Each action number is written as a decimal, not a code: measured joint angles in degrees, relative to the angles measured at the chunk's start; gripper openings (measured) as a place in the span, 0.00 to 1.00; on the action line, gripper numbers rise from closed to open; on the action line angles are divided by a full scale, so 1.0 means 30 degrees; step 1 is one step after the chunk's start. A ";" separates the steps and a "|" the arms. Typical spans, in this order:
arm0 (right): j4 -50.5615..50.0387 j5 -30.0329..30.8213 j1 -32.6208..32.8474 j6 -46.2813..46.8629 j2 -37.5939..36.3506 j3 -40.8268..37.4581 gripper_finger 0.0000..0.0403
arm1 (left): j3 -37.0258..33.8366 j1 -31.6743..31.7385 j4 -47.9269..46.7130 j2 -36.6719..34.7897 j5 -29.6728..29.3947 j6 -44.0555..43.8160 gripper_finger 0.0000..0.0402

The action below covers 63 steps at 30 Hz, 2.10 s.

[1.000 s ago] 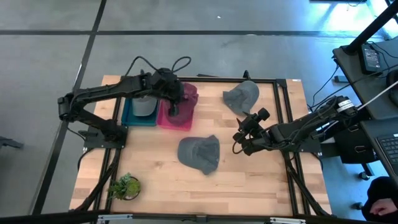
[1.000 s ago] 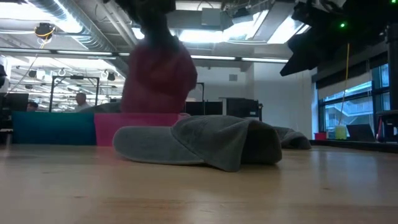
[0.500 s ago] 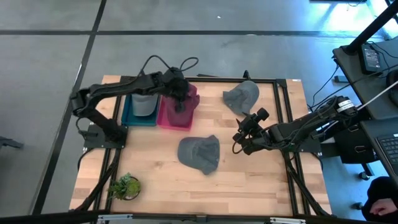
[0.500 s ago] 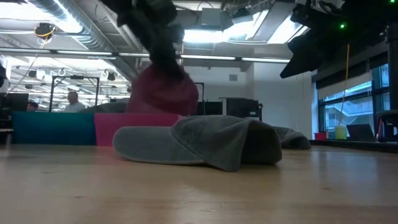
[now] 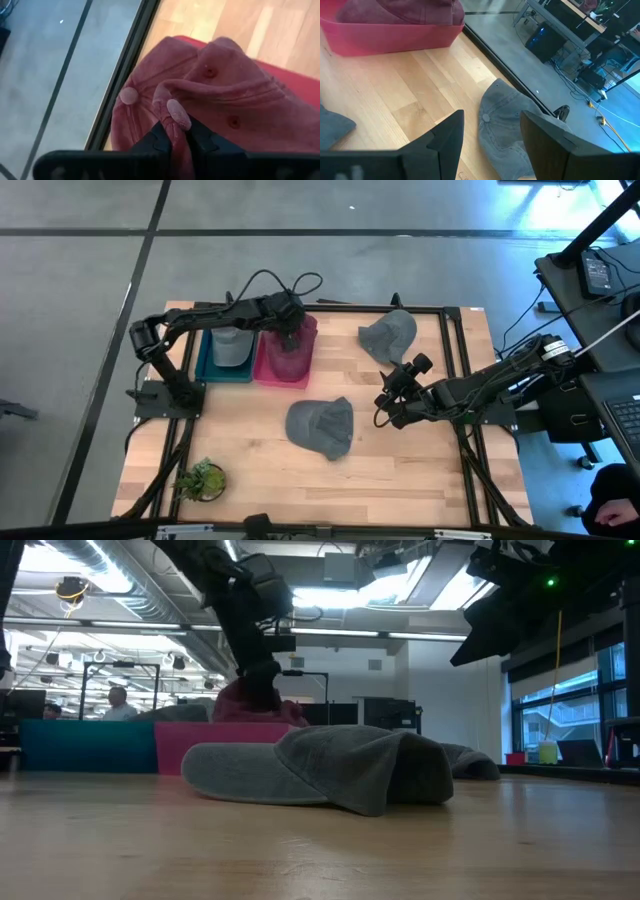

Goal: Pick & Place hat
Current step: Put the red cap into the pink bin, then put the bottom blue cap into the blue bin

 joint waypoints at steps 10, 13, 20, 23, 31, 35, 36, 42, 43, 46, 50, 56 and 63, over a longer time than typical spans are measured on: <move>0.0000 -0.0029 0.0000 0.0007 0.0000 0.0000 0.48 | 0.0000 0.0022 -0.0225 0.0021 -0.0665 -0.0396 0.11; 0.0000 -0.0201 0.0000 0.0007 0.0000 0.0000 0.48 | 0.0000 0.0011 -0.0222 0.0021 -0.0707 -0.0435 0.19; 0.0001 -0.0554 0.0000 0.0007 0.0000 0.0014 0.48 | 0.0000 -0.0037 -0.0238 -0.0107 -0.0827 0.0232 0.40; 0.0007 -0.1213 -0.0165 0.0015 0.0000 0.0015 0.48 | -0.0007 0.0134 -0.0296 -0.0376 0.0746 0.0228 0.44; 0.0037 -0.2325 -0.0802 0.0022 0.0000 0.0015 0.48 | -0.0007 0.0667 -0.0262 -0.2014 0.3288 -0.0008 0.45; 0.0128 -0.3228 -0.0982 0.0011 0.0000 0.0015 0.48 | -0.0007 0.0728 -0.0195 -0.3049 0.3908 -0.0479 0.45; 0.0148 -0.3381 -0.1020 0.0015 0.0000 0.0015 0.48 | -0.0007 0.0728 -0.0163 -0.3315 0.4570 -0.0602 0.45; 0.1310 -0.4230 -0.1269 0.0003 0.0004 0.0015 0.48 | -0.0007 -0.0565 0.0365 -0.4212 1.0291 -0.2452 0.45; 0.1539 -0.4352 -0.1299 -0.0081 0.0007 0.0015 0.48 | -0.0007 -0.1114 0.0358 -0.4212 1.0472 -0.2500 0.45; 0.2017 -0.5386 -0.1377 -0.0374 0.0007 0.0015 0.48 | -0.0007 -0.2802 0.0531 -0.4170 1.0583 -0.2956 0.45; 0.3295 -0.8681 -0.1384 -0.0414 0.0015 0.0015 0.48 | -0.0015 -0.5233 0.1866 -0.4009 1.0467 -0.3158 0.45; 0.4778 -1.1693 -0.1289 -0.1672 0.0158 0.0018 0.48 | -0.0015 -0.7989 0.3520 -0.3387 1.0423 -0.3172 0.44; 0.3095 -1.3220 -0.0558 -0.1565 0.0255 0.0029 0.48 | -0.0007 -1.0150 0.6123 -0.0272 1.0477 -0.2648 0.44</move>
